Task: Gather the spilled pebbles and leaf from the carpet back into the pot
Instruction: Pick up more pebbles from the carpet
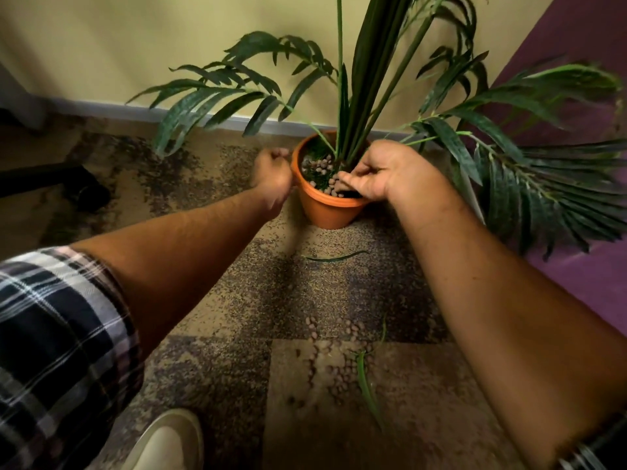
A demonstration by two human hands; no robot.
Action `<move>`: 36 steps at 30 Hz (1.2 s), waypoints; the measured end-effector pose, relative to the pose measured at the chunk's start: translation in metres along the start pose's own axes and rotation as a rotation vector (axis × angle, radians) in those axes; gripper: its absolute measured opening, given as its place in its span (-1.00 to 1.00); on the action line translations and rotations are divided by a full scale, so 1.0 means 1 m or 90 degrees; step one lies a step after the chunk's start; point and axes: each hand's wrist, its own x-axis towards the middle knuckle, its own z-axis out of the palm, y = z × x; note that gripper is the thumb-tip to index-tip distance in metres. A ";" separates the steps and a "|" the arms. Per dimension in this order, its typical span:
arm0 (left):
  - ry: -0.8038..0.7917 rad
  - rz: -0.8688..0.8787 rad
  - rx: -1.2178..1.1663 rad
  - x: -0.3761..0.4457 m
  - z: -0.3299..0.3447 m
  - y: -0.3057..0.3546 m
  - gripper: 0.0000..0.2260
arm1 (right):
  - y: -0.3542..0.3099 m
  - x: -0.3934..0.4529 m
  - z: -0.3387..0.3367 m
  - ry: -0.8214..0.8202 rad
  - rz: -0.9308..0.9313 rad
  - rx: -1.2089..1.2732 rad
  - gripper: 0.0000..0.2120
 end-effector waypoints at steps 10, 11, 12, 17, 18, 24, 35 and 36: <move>0.010 0.165 0.373 -0.035 -0.036 -0.062 -0.82 | 0.036 -0.025 -0.007 0.076 -0.206 -0.179 -0.84; -0.013 0.189 0.433 -0.042 -0.041 -0.070 -0.81 | 0.048 -0.024 -0.013 0.068 -0.204 -0.240 -0.85; -0.041 0.200 0.477 -0.050 -0.046 -0.078 -0.79 | 0.059 -0.020 -0.020 0.055 -0.198 -0.300 -0.86; -0.240 0.163 0.579 -0.092 -0.069 -0.136 -0.60 | 0.124 0.010 -0.063 -0.115 -0.189 -0.599 -0.86; -0.279 0.169 0.601 -0.101 -0.072 -0.148 -0.52 | 0.136 0.019 -0.070 -0.151 -0.224 -0.668 -0.85; -0.402 0.238 0.725 -0.134 -0.073 -0.197 -0.30 | 0.204 0.055 -0.119 -0.307 -0.546 -1.111 -0.54; -0.322 0.362 0.675 -0.152 -0.062 -0.210 -0.50 | 0.316 0.000 -0.199 -0.204 -0.693 -1.090 -0.45; -0.331 0.363 0.671 -0.152 -0.064 -0.208 -0.51 | 0.318 -0.002 -0.202 -0.229 -0.702 -1.052 -0.47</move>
